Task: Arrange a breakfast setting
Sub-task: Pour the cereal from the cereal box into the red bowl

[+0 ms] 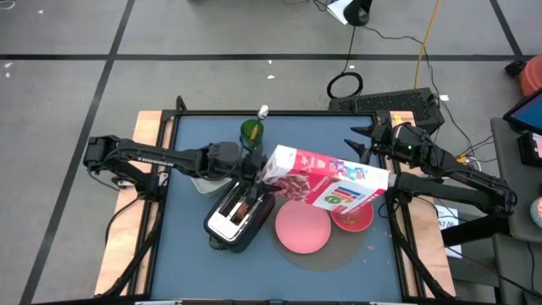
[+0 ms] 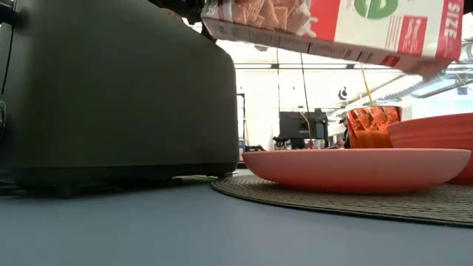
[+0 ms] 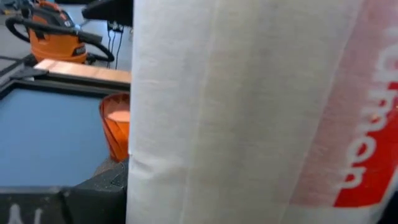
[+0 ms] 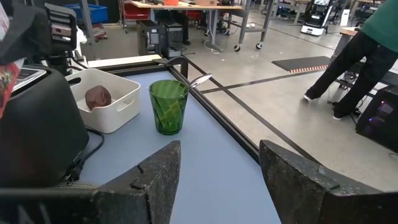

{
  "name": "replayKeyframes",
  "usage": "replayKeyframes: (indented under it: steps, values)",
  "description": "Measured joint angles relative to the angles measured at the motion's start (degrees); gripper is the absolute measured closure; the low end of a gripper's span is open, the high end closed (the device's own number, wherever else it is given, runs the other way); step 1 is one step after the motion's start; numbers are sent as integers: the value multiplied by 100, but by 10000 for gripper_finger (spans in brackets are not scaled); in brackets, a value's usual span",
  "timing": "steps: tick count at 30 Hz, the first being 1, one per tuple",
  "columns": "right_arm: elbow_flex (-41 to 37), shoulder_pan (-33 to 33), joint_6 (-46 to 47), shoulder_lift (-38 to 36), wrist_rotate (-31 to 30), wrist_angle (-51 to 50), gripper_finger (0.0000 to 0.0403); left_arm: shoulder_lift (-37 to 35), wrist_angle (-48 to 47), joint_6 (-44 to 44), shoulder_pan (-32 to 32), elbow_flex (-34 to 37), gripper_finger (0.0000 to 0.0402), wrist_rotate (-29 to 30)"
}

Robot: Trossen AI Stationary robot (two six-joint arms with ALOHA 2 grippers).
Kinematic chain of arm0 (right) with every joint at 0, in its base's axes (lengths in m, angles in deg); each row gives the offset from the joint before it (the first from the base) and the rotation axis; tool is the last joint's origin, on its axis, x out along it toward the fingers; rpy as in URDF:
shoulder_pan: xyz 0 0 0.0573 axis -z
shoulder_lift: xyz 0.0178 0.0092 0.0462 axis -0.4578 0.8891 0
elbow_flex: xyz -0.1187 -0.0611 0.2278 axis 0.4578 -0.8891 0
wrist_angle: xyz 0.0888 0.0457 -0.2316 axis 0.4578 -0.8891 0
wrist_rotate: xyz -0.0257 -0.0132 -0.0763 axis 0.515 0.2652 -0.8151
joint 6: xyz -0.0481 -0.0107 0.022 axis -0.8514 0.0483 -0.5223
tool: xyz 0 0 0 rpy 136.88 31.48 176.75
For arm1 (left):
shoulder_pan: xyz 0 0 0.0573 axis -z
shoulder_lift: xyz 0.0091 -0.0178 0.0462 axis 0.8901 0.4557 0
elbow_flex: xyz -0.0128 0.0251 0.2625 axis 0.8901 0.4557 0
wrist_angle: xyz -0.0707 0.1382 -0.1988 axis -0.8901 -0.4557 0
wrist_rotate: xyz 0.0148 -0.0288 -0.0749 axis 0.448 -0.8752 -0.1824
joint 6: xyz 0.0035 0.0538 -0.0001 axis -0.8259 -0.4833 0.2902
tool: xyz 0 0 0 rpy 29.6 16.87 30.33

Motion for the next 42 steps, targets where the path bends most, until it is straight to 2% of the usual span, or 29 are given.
replayKeyframes:
  steps: [6, 13, 21, 30, 37, 42]
  values:
    - [0, 0, -83, -2, -1, -2, 193, 0, -321, 86, 0, 4, 131, 7]
    - [0, 0, -83, 0, 0, -2, 193, 0, 44, 102, 0, 4, 131, 9]
    - [0, 0, -83, 0, 10, -2, 193, 4, -358, 128, 0, 4, 131, 9]
    - [0, 2, -83, -1, 18, -2, 193, 4, -30, 130, 2, 4, 131, 58]
    - [0, 0, -85, 0, 20, -2, 193, 4, -349, 134, 1, 4, 131, 107]
    - [0, 0, -85, -2, 20, -2, 193, 4, -213, 139, 0, 4, 131, 107]
